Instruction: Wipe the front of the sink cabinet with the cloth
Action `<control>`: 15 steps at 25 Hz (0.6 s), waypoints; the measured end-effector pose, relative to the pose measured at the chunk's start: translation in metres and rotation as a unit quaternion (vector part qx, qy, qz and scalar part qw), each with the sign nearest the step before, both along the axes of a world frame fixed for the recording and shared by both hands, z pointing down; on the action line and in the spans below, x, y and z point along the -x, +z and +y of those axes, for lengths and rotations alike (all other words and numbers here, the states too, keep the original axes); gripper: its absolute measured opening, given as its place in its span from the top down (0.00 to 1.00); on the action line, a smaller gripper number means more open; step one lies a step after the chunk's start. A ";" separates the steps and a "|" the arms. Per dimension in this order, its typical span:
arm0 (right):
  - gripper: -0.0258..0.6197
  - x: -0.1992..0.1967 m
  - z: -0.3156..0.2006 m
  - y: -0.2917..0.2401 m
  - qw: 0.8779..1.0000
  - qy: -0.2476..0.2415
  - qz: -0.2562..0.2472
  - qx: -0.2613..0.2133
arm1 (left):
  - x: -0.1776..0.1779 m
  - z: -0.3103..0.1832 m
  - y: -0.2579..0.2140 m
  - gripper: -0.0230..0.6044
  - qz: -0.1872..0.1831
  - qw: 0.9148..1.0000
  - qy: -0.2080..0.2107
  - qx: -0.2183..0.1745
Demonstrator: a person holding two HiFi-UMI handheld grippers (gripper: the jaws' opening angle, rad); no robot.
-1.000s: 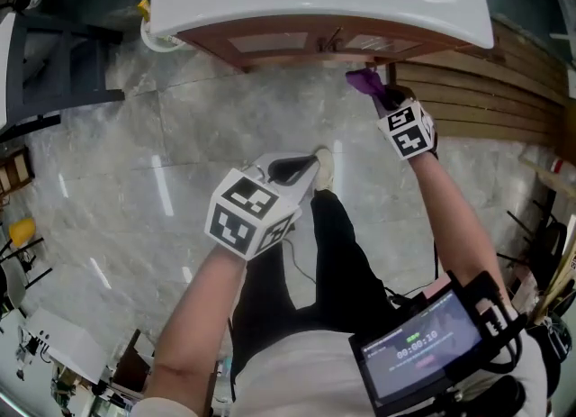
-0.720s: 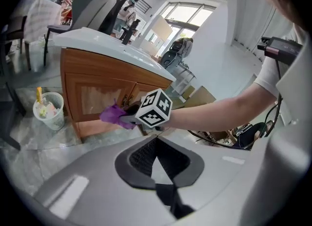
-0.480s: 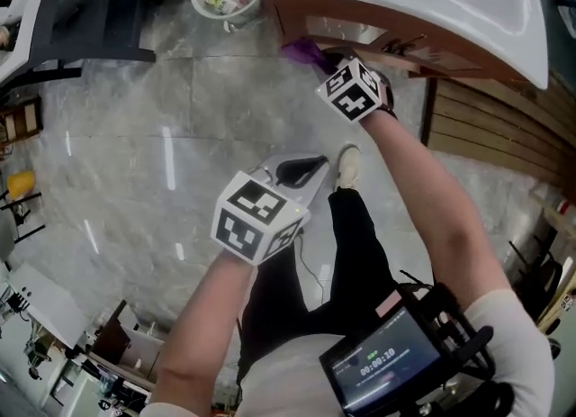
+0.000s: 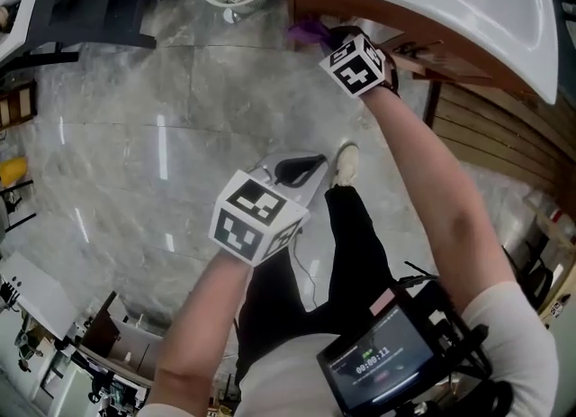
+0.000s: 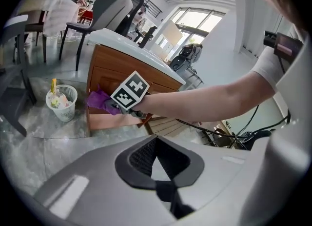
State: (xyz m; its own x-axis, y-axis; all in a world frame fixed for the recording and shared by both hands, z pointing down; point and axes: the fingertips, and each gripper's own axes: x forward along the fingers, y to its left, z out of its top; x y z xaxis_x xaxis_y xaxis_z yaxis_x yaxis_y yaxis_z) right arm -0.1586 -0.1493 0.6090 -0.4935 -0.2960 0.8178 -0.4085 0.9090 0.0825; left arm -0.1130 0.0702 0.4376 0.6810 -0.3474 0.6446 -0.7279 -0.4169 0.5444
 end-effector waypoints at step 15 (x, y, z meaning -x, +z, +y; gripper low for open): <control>0.87 -0.154 -0.020 -0.029 0.996 0.076 0.035 -0.030 | -0.068 -0.014 -0.014 0.95 0.016 0.997 0.072 -0.006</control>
State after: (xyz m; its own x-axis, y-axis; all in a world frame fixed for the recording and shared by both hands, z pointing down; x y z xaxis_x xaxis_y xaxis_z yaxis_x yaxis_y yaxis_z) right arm -0.0042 -0.1697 0.5799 -0.3815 -0.4129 0.8270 -0.5327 0.8294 0.1683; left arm -0.0447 0.0559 0.4232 0.7441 -0.2519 0.6187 -0.6426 -0.5229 0.5600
